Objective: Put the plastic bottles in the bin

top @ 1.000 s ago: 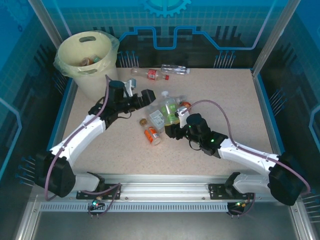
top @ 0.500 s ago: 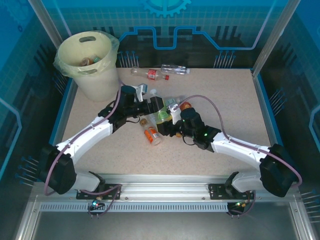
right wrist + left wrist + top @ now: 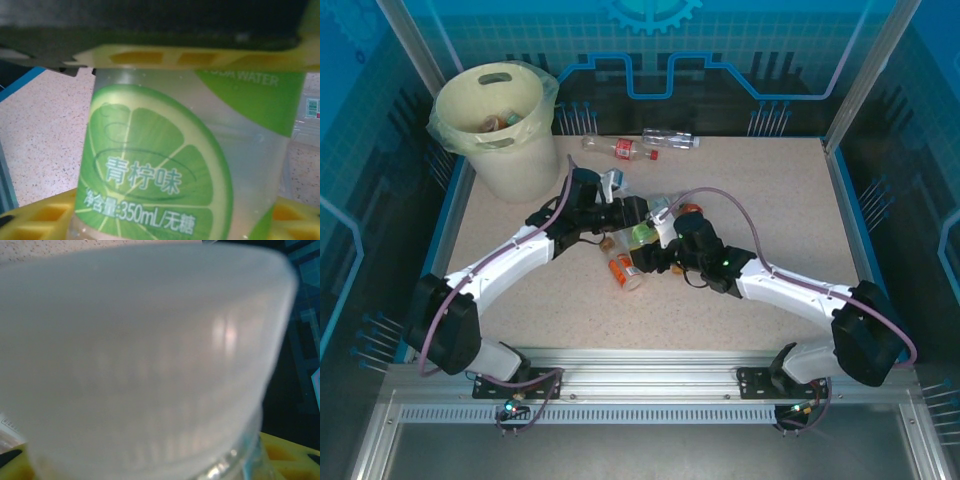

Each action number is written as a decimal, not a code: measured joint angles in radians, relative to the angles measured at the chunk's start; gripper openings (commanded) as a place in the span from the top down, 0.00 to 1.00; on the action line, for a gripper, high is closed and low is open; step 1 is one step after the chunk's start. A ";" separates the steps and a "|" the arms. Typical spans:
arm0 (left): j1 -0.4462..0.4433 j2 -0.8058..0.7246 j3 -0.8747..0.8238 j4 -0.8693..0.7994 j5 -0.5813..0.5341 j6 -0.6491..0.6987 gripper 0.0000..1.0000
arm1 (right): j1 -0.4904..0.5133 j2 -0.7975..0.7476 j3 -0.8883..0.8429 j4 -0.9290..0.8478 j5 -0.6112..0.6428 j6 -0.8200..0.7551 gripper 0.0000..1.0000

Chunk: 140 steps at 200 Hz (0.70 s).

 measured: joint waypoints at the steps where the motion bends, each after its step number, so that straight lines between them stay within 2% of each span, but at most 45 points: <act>1: 0.000 0.000 0.000 0.000 0.000 0.000 0.53 | 0.000 0.000 0.001 -0.002 0.000 -0.003 0.23; 21: -0.002 0.001 0.001 -0.002 -0.020 -0.002 0.54 | 0.002 0.002 0.027 -0.043 -0.010 -0.034 0.13; 48: -0.005 0.001 0.003 -0.003 -0.051 -0.003 0.55 | 0.002 -0.008 0.047 -0.084 -0.013 -0.060 0.06; 55: -0.005 0.001 0.003 -0.003 -0.060 -0.004 0.55 | 0.002 -0.016 0.050 -0.098 -0.012 -0.065 0.00; 91: -0.005 0.001 0.015 -0.006 -0.105 -0.002 0.58 | 0.002 -0.077 0.054 -0.148 0.016 -0.080 0.00; 140: 0.029 0.001 0.089 -0.028 -0.184 0.010 0.59 | 0.002 -0.200 0.052 -0.179 0.127 -0.083 0.00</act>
